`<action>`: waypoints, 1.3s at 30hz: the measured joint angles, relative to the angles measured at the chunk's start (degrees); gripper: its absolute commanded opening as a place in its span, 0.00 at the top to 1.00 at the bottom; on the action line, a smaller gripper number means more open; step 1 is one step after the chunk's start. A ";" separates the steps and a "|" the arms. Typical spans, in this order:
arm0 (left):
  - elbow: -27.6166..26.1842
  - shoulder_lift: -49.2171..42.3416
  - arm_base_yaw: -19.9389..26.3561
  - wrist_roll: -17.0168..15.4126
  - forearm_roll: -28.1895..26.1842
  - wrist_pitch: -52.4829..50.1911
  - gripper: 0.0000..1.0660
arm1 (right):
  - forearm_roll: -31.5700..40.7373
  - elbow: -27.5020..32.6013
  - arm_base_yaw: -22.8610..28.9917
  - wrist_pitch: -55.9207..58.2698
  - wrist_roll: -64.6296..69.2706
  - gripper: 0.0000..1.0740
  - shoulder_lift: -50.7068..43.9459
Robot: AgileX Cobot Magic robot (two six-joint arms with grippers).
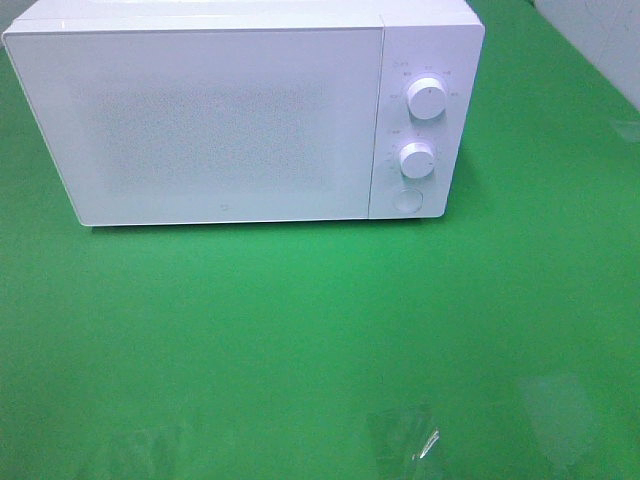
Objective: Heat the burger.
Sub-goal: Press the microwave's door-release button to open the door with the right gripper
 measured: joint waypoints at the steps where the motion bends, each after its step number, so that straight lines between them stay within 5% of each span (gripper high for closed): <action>1: 0.00 0.00 0.00 0.00 0.00 0.00 0.11 | -0.80 0.00 -1.03 1.03 0.86 0.29 -2.92; 18: 0.00 0.00 0.00 0.00 0.00 0.00 0.11 | -1.38 10.60 -14.84 1.89 1.32 0.29 -24.98; 39: 0.00 0.00 0.00 0.00 0.00 0.00 0.11 | -1.43 12.03 -17.13 2.69 2.69 0.29 -32.20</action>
